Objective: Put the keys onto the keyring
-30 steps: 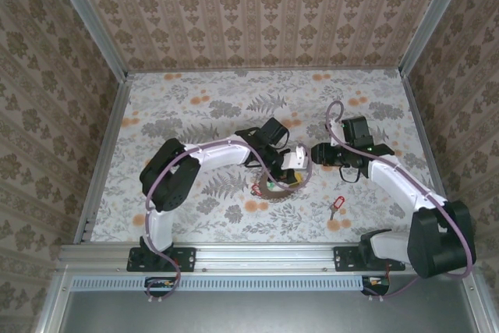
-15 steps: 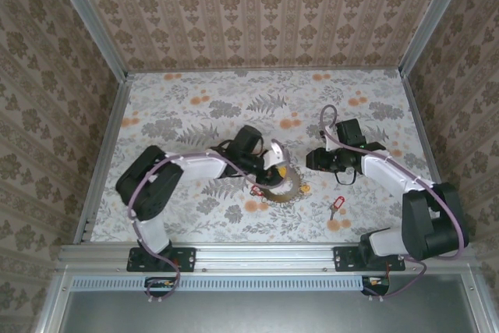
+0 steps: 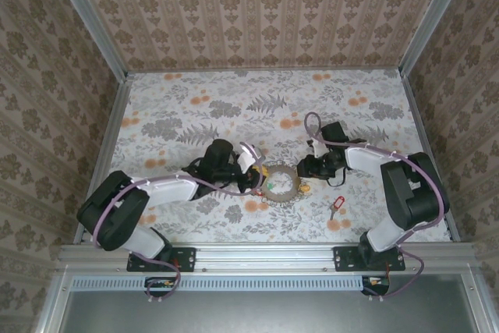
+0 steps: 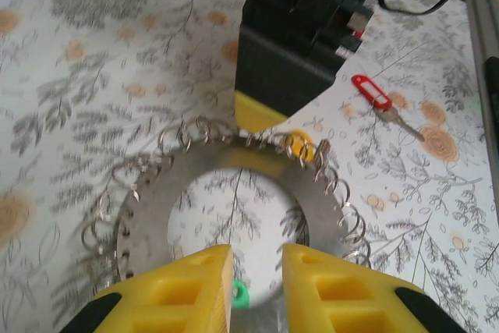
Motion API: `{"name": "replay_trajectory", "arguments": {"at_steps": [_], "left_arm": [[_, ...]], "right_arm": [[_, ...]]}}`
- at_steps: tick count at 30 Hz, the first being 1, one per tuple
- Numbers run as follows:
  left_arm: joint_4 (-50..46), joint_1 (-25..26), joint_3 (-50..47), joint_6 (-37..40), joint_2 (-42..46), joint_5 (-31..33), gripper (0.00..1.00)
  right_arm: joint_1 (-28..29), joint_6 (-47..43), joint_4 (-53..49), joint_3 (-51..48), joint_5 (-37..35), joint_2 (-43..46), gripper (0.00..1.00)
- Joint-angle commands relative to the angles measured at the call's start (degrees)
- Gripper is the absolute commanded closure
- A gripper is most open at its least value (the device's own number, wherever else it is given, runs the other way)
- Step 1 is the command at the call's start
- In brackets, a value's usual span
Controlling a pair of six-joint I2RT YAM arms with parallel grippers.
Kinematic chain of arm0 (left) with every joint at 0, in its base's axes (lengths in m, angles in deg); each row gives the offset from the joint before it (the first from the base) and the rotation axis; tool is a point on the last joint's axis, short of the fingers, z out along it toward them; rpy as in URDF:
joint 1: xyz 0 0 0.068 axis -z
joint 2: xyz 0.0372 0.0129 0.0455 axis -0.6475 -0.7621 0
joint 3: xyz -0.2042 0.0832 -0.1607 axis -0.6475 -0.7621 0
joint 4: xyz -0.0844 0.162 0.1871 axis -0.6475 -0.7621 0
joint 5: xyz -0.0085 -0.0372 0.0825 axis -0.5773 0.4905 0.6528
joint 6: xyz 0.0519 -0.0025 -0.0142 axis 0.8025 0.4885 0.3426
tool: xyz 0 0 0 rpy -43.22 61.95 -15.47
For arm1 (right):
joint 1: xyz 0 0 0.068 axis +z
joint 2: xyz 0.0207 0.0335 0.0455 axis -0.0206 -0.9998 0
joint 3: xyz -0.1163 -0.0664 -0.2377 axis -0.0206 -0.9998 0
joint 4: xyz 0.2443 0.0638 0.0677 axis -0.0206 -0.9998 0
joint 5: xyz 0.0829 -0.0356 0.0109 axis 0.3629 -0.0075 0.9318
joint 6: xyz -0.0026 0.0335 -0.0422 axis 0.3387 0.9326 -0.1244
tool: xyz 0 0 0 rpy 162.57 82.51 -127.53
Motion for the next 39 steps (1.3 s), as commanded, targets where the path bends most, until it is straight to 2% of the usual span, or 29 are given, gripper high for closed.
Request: {"name": "replay_trajectory", "arguments": {"at_steps": [1,8,14,26,34,39], "left_arm": [[1.12,0.4,-1.75,-5.62,1.63,3.7,0.75],[0.21,0.87,-1.36,-7.5,-1.41,3.67,0.75],[0.39,1.18,-0.23,-9.33,-5.07,3.5,0.76],[-1.0,1.39,1.9,-11.62,-10.43,6.12,0.76],[-0.12,1.45,1.49,-12.53,-12.45,6.96,0.8],[0.28,1.44,1.06,-12.34,-11.45,8.03,0.8]], "right_arm": [[0.53,0.81,0.75,1.25,1.98,-1.65,0.58],[1.51,0.72,2.7,0.57,4.27,-3.67,0.6],[1.71,1.25,5.9,-1.08,6.05,-3.3,0.67],[1.77,-0.91,9.25,-2.75,8.75,-3.62,0.67],[1.3,-1.4,15.03,-3.94,14.2,-4.41,0.74],[0.77,-1.29,17.32,-4.38,16.88,-3.42,0.87]]}}
